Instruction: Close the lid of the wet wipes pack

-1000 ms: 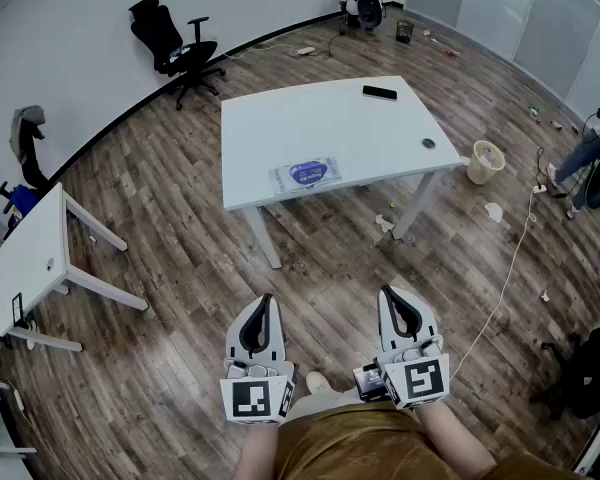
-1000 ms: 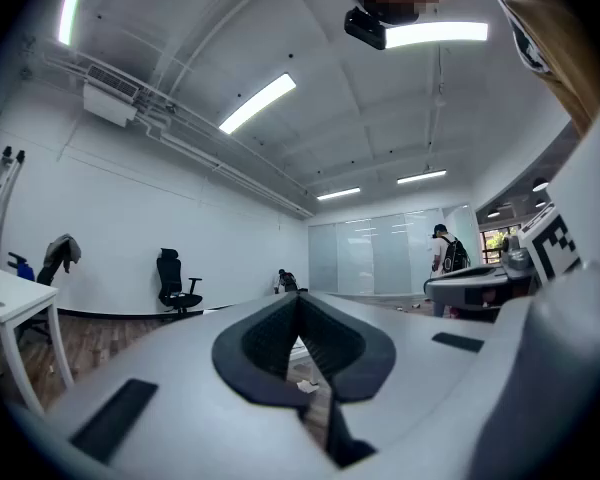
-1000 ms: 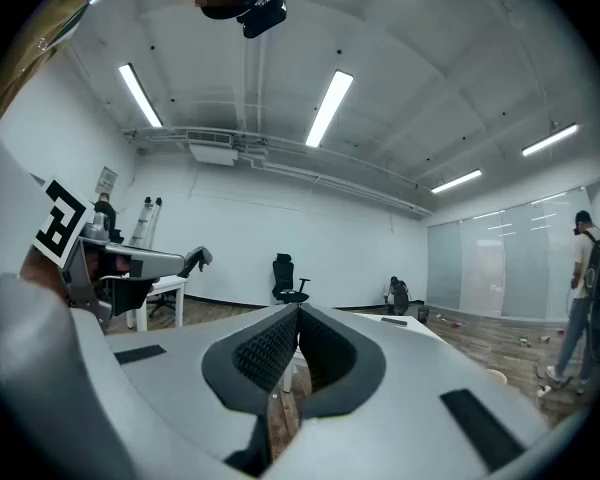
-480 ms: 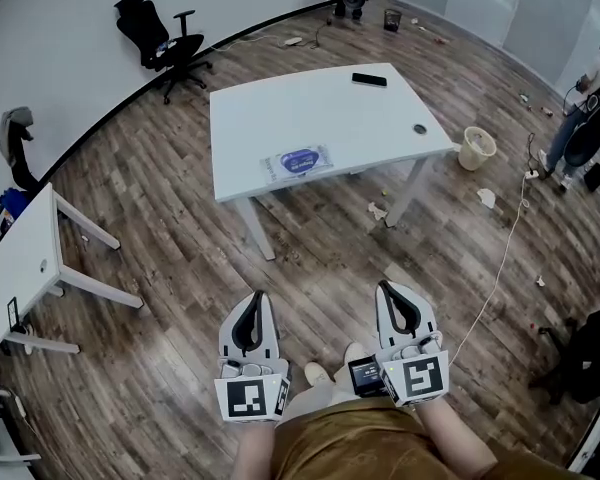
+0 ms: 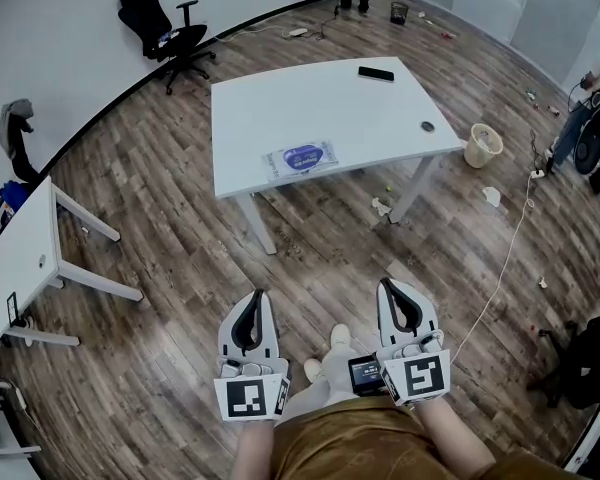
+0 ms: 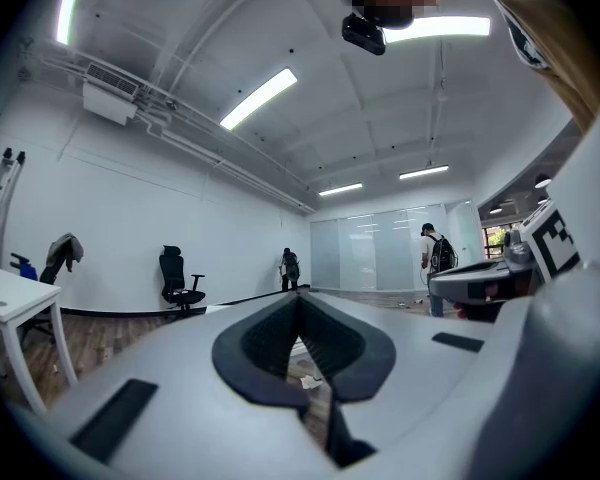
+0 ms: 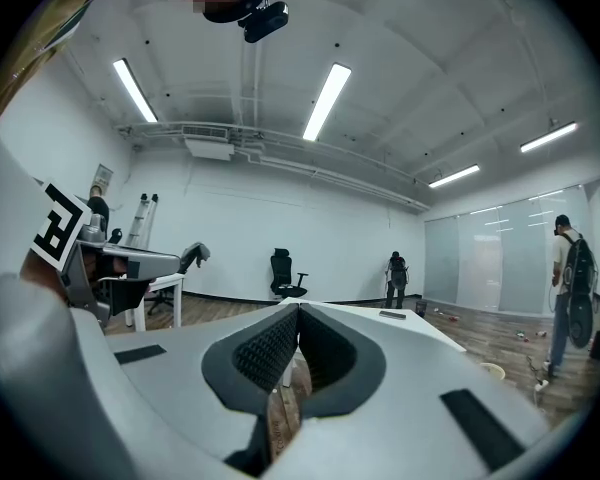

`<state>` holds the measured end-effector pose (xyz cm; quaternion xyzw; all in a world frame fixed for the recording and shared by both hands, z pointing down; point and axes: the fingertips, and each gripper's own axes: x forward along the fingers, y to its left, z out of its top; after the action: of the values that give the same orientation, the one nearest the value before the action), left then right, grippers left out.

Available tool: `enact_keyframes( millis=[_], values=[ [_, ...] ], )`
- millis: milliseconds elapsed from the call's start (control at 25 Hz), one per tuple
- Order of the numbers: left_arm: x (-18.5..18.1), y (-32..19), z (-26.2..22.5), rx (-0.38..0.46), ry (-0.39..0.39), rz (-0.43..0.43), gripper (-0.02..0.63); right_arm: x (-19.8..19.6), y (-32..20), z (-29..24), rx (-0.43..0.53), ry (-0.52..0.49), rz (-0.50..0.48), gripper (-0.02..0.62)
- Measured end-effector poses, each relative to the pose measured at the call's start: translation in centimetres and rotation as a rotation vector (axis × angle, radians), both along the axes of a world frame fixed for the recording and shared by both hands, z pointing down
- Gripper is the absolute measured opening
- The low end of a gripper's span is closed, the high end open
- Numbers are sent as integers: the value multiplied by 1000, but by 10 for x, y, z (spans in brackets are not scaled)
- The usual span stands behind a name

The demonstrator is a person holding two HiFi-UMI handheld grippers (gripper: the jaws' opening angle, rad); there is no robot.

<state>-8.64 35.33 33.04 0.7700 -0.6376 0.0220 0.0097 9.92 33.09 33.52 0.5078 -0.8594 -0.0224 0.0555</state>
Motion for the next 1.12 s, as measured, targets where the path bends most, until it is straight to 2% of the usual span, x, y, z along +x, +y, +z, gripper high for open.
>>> enact_keyframes(
  millis=[560, 1120],
  values=[
    [4, -70, 3, -15, -16, -15, -8, -12, -71, -3, 0, -20, -46, 8],
    [18, -124, -3, -24, -62, -35, -8, 0, -132, -2, -14, -58, -65, 8]
  ],
)
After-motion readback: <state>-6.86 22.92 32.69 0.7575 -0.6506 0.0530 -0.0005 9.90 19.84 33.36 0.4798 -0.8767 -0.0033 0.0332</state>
